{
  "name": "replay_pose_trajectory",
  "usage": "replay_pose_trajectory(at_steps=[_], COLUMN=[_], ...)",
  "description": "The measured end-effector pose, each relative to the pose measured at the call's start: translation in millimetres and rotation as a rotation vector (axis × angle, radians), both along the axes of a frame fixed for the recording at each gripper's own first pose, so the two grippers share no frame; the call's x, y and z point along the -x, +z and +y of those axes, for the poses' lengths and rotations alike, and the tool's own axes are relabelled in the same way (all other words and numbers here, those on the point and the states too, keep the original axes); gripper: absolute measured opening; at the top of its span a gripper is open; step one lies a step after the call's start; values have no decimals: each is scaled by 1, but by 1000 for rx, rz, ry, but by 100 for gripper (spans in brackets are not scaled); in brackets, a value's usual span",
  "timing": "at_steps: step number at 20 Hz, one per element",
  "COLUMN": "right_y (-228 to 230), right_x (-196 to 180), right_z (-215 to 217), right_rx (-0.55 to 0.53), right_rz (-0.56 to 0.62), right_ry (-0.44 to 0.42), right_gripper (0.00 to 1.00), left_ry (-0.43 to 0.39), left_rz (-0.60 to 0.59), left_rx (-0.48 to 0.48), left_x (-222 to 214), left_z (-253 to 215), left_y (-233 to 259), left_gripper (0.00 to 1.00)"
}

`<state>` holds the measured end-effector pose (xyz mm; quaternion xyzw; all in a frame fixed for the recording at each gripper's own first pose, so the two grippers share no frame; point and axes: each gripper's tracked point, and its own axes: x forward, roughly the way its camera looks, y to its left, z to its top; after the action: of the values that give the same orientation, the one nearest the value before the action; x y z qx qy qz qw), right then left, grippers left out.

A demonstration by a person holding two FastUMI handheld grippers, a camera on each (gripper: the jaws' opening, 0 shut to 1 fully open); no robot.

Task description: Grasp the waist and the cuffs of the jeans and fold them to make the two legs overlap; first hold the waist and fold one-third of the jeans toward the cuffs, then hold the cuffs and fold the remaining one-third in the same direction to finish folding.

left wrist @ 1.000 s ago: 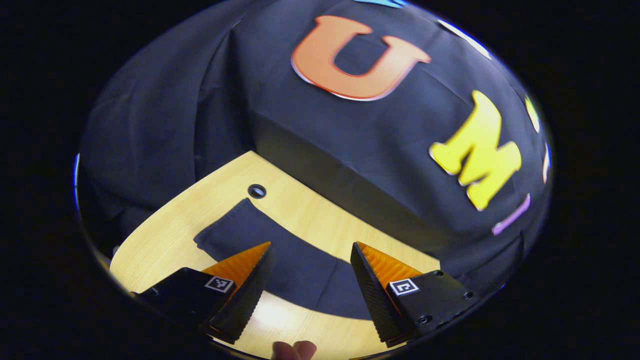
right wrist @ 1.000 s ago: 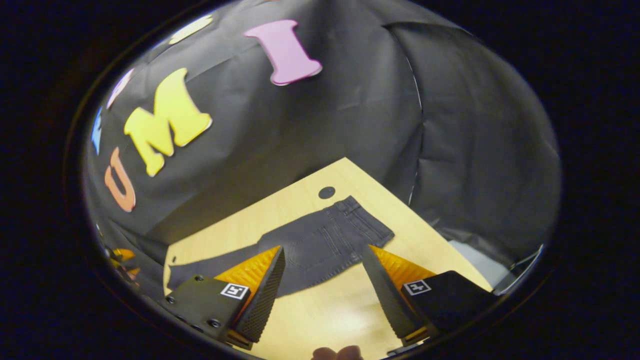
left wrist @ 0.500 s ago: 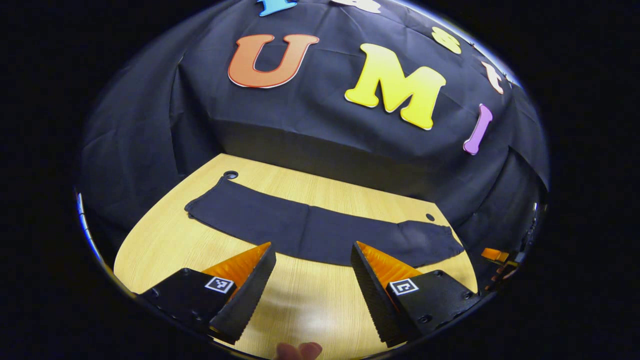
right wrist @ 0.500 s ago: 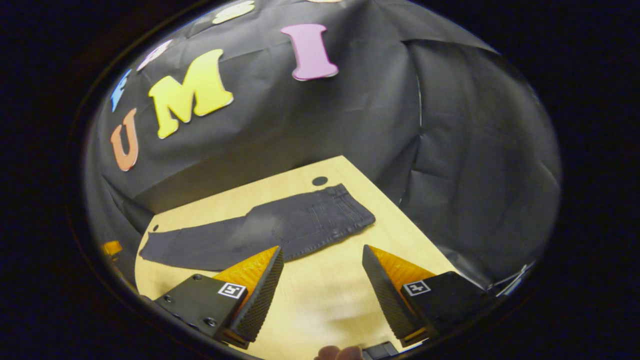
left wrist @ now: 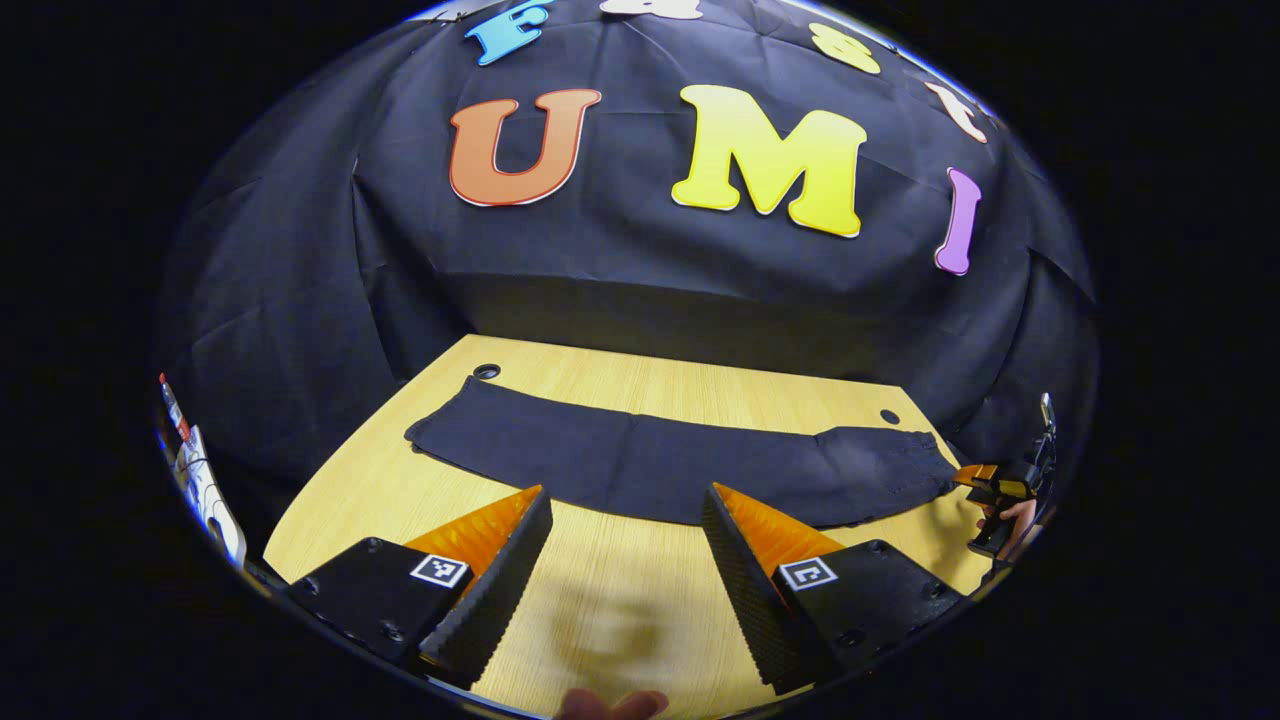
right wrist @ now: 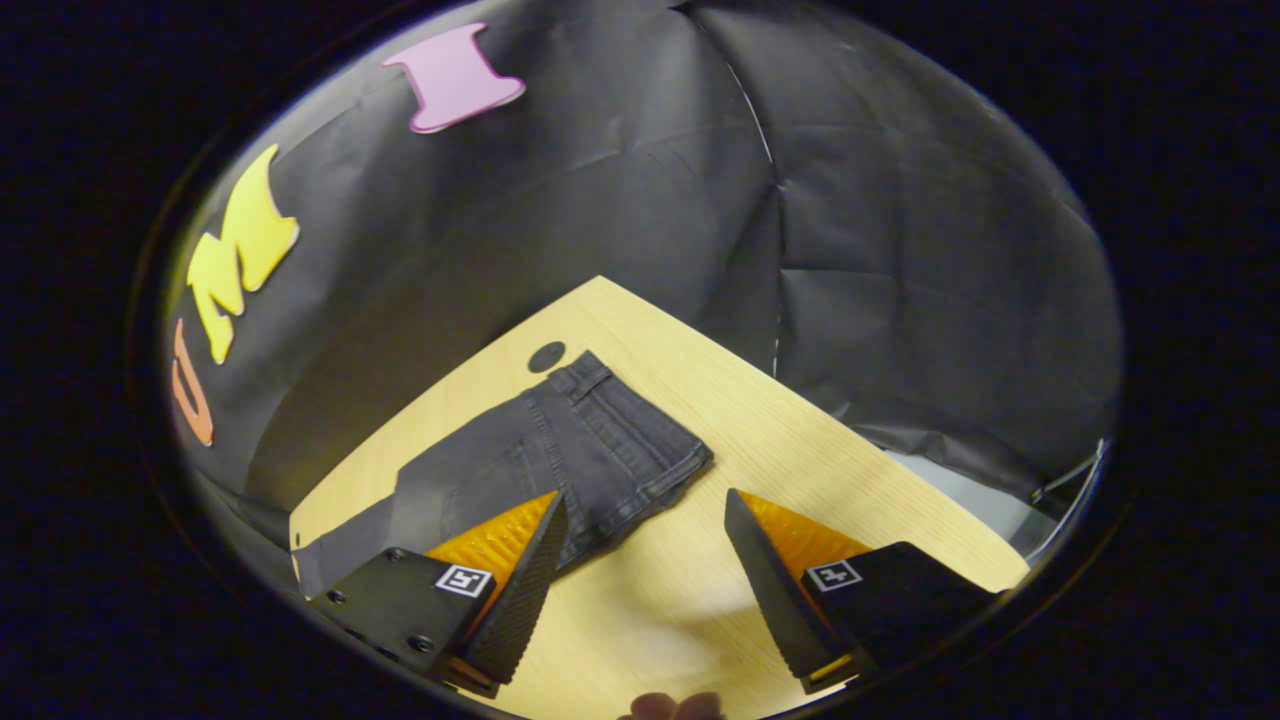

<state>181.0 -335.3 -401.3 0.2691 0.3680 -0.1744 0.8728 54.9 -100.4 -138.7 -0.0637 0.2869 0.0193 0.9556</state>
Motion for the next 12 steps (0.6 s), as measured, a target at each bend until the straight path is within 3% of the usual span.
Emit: replay_pose_trajectory(at_steps=[3,8,10,12], right_y=[-13,-22,-21,-20], right_x=[-19,-43,-44,-49], right_z=[-4,-4,-4,-1], right_rx=[-17,52,114,134], right_rz=[3,-10,3,10], right_ry=[-30,7,47,69], right_gripper=[98,98,98,84], left_ry=[-2,30,51,70], left_rz=[15,31,37,46], left_rx=[-34,-33,-26,-24], left_x=[1,4,9,16], left_z=[0,9,15,23], left_y=[-2,-6,-7,-10], left_gripper=[97,100,96,96])
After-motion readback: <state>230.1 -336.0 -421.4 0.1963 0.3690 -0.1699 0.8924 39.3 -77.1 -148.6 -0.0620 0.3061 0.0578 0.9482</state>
